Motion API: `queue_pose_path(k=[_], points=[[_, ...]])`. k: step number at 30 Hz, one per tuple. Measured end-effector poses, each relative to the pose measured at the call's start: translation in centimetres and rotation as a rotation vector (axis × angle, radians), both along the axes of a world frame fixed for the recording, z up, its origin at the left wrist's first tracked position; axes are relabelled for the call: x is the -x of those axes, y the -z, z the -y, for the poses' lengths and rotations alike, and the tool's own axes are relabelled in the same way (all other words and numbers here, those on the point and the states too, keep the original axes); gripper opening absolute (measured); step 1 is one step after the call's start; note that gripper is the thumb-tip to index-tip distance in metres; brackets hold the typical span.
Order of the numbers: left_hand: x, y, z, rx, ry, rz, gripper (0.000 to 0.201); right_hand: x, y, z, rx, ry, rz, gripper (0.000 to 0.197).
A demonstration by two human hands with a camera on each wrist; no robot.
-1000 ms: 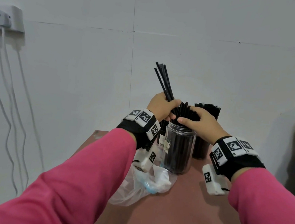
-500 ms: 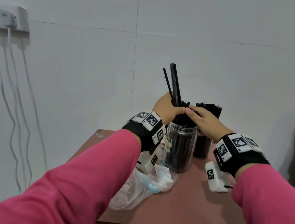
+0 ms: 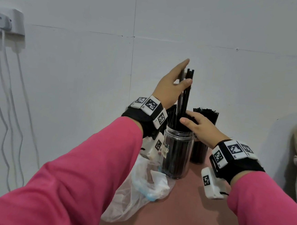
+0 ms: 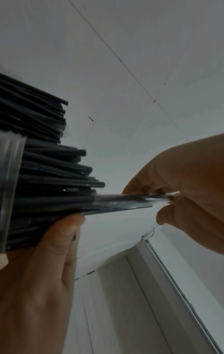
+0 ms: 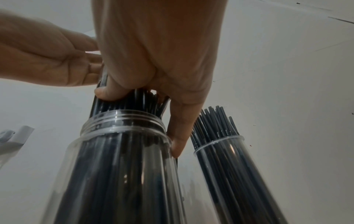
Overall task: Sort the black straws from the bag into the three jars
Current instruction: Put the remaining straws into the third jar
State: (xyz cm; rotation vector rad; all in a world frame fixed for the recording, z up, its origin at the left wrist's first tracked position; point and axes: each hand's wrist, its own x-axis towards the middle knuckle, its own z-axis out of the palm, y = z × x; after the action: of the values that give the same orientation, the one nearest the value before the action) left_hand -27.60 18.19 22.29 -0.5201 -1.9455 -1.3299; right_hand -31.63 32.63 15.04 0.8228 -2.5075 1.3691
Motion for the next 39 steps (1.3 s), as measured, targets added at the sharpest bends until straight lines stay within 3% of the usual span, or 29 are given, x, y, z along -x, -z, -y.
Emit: queue_pose_path(k=[3, 7, 11, 13, 16, 19, 23, 27, 32, 36, 39], points=[[0.0, 0.5, -0.4, 0.048, -0.013, -0.013, 0.048, 0.1, 0.2, -0.3, -0.020, -0.016, 0.004, 0.059], [-0.4, 1.8, -0.3, 0.216, -0.097, 0.045, 0.044, -0.6, 0.0, -0.5, -0.003, -0.124, 0.027, 0.050], [-1.1, 4.8, 0.2, 0.424, -0.142, 0.071, 0.031, -0.1, -0.2, -0.7, -0.038, -0.150, 0.067, 0.095], [-1.3, 6.7, 0.8, 0.457, -0.148, 0.072, 0.028, -0.4, -0.5, -0.7, -0.032, -0.148, 0.136, 0.105], [-1.5, 7.7, 1.5, 0.513, -0.167, 0.075, 0.034, -0.9, -0.9, -0.6, 0.127, -0.180, 0.146, 0.085], [-2.1, 7.0, 1.5, 0.536, -0.110, 0.119, 0.042, -1.6, -0.8, 0.1, 0.244, -0.165, 0.011, 0.064], [-2.4, 7.1, 2.2, 0.430, -0.160, 0.180, 0.051, -2.0, -0.1, 0.4, 0.071, -0.110, -0.192, 0.044], [-2.5, 8.2, 3.0, 0.390, -0.193, 0.209, 0.049, -2.1, 0.1, 0.1, -0.008, -0.035, -0.260, 0.036], [-2.2, 7.8, 2.9, 0.547, -0.257, 0.153, 0.048, -1.6, -0.1, 0.7, 0.000, 0.046, -0.283, 0.031], [-2.4, 7.6, 2.6, 0.611, -0.309, 0.205, 0.048, -2.3, 0.2, 0.9, 0.271, -0.106, -0.162, 0.028], [-2.9, 7.4, 2.2, 0.527, -0.303, 0.186, 0.042, -2.7, 0.4, 1.9, 0.505, -0.071, -0.070, 0.021]])
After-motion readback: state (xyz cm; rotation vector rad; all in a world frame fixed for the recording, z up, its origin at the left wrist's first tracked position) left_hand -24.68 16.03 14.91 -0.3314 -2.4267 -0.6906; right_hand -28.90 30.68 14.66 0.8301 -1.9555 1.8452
